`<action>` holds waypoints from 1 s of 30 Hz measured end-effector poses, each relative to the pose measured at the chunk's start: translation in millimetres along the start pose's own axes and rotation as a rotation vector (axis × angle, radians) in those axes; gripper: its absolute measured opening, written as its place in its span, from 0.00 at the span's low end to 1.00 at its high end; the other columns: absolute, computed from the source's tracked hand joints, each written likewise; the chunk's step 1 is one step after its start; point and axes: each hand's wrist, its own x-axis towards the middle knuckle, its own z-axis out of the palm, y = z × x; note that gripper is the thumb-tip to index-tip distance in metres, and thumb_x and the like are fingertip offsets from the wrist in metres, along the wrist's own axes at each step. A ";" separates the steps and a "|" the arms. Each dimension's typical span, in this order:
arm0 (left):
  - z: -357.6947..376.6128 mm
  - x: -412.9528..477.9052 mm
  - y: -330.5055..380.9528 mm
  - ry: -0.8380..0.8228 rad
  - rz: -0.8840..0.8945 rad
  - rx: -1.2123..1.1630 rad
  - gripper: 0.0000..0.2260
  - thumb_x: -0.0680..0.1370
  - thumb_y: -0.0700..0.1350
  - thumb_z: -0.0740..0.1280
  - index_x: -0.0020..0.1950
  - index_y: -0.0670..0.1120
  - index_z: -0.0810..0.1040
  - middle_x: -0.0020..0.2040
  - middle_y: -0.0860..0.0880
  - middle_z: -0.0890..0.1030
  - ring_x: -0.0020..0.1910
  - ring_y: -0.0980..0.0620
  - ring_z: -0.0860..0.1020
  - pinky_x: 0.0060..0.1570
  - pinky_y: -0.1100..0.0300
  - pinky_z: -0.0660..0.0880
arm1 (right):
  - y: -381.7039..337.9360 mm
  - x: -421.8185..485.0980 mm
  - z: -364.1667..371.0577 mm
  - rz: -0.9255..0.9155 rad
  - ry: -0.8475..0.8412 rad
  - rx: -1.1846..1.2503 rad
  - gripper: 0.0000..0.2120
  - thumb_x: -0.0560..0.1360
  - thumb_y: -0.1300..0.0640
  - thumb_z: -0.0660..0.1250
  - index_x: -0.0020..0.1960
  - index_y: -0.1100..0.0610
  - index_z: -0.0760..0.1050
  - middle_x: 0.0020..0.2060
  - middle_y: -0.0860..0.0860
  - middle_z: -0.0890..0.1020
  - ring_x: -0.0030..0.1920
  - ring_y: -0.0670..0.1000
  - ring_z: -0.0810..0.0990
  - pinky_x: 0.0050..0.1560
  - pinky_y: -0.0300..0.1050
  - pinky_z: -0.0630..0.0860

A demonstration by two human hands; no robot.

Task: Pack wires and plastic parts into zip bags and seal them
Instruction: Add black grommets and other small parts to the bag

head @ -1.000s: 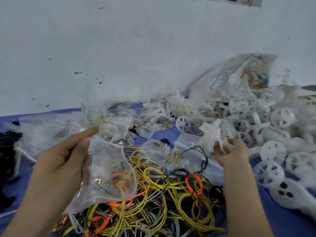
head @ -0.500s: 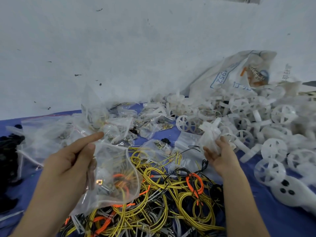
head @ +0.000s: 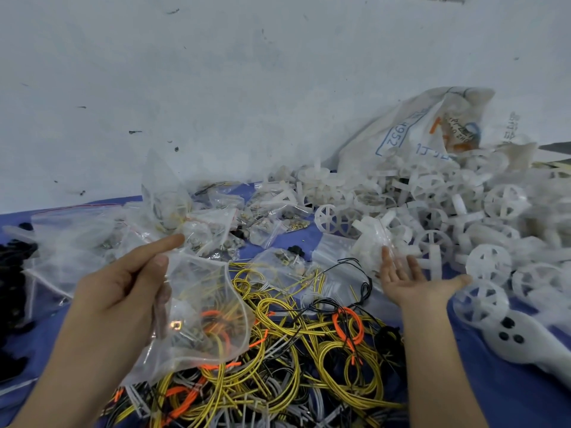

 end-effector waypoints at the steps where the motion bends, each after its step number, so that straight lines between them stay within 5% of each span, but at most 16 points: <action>1: -0.5 0.0 -0.6 0.000 -0.002 -0.002 0.15 0.81 0.45 0.59 0.53 0.62 0.81 0.21 0.50 0.69 0.17 0.56 0.64 0.21 0.75 0.63 | -2.0 2.0 -1.7 0.028 0.004 0.025 0.38 0.71 0.26 0.49 0.56 0.59 0.73 0.51 0.61 0.77 0.47 0.61 0.83 0.42 0.43 0.77; 5: -1.5 0.8 -3.0 -0.004 0.017 0.014 0.16 0.82 0.44 0.58 0.54 0.63 0.81 0.21 0.49 0.69 0.17 0.56 0.64 0.21 0.75 0.63 | -6.2 5.2 -4.5 0.078 0.020 0.096 0.21 0.79 0.42 0.53 0.44 0.57 0.74 0.47 0.60 0.81 0.39 0.55 0.84 0.38 0.35 0.75; 9: -0.1 1.9 -3.6 -0.008 0.028 0.001 0.16 0.82 0.44 0.58 0.54 0.62 0.81 0.20 0.45 0.70 0.16 0.56 0.64 0.20 0.74 0.62 | -6.0 -2.5 1.0 0.118 0.003 0.107 0.15 0.79 0.51 0.56 0.43 0.60 0.73 0.37 0.61 0.83 0.37 0.55 0.83 0.39 0.36 0.78; 12: 1.9 2.7 -4.9 0.013 0.008 0.003 0.14 0.81 0.45 0.59 0.54 0.62 0.81 0.20 0.47 0.70 0.16 0.55 0.63 0.20 0.74 0.62 | 1.7 -16.2 21.5 0.165 -0.094 0.024 0.14 0.79 0.53 0.53 0.42 0.60 0.71 0.39 0.60 0.81 0.37 0.52 0.81 0.38 0.35 0.74; 15: 4.0 3.1 -3.9 0.041 -0.041 -0.018 0.12 0.80 0.46 0.61 0.52 0.60 0.82 0.20 0.52 0.68 0.17 0.56 0.63 0.20 0.73 0.62 | 17.0 -44.0 52.9 0.199 -0.280 -0.189 0.13 0.74 0.56 0.53 0.33 0.57 0.68 0.37 0.54 0.78 0.28 0.51 0.77 0.30 0.36 0.68; 17: 5.2 2.7 -0.8 0.072 -0.073 -0.037 0.10 0.80 0.47 0.62 0.50 0.59 0.83 0.21 0.53 0.69 0.18 0.58 0.64 0.21 0.73 0.63 | 29.0 -74.3 74.3 0.247 -0.502 -0.319 0.06 0.67 0.58 0.55 0.32 0.55 0.66 0.30 0.50 0.76 0.25 0.49 0.74 0.28 0.34 0.66; 20: 5.4 1.4 6.1 0.081 -0.089 -0.035 0.09 0.79 0.47 0.63 0.49 0.57 0.83 0.22 0.54 0.70 0.20 0.59 0.66 0.21 0.71 0.64 | 55.3 -123.6 93.8 0.414 -0.878 -0.495 0.07 0.65 0.58 0.56 0.29 0.55 0.68 0.26 0.49 0.71 0.24 0.47 0.68 0.26 0.36 0.67; 23: 6.4 -1.8 13.9 0.076 -0.073 -0.026 0.08 0.79 0.44 0.63 0.49 0.54 0.81 0.21 0.54 0.70 0.20 0.60 0.66 0.21 0.70 0.63 | 88.0 -161.9 93.5 0.644 -1.137 -0.630 0.14 0.70 0.52 0.56 0.33 0.55 0.77 0.25 0.49 0.73 0.23 0.47 0.71 0.32 0.41 0.73; 26: 3.6 -7.5 27.1 0.047 -0.087 -0.085 0.11 0.77 0.33 0.62 0.40 0.43 0.80 0.22 0.53 0.75 0.21 0.60 0.70 0.21 0.72 0.66 | 117.6 -185.7 83.1 0.832 -1.226 -0.755 0.15 0.72 0.51 0.58 0.45 0.58 0.80 0.28 0.50 0.76 0.24 0.46 0.72 0.35 0.47 0.80; 30: -8.7 -9.0 32.2 -0.061 -0.131 -0.265 0.07 0.77 0.30 0.59 0.46 0.28 0.76 0.37 0.40 0.76 0.35 0.49 0.73 0.28 0.69 0.71 | 140.2 -190.8 72.0 0.623 -1.268 -1.106 0.12 0.77 0.55 0.54 0.52 0.62 0.71 0.24 0.51 0.72 0.23 0.47 0.68 0.24 0.38 0.66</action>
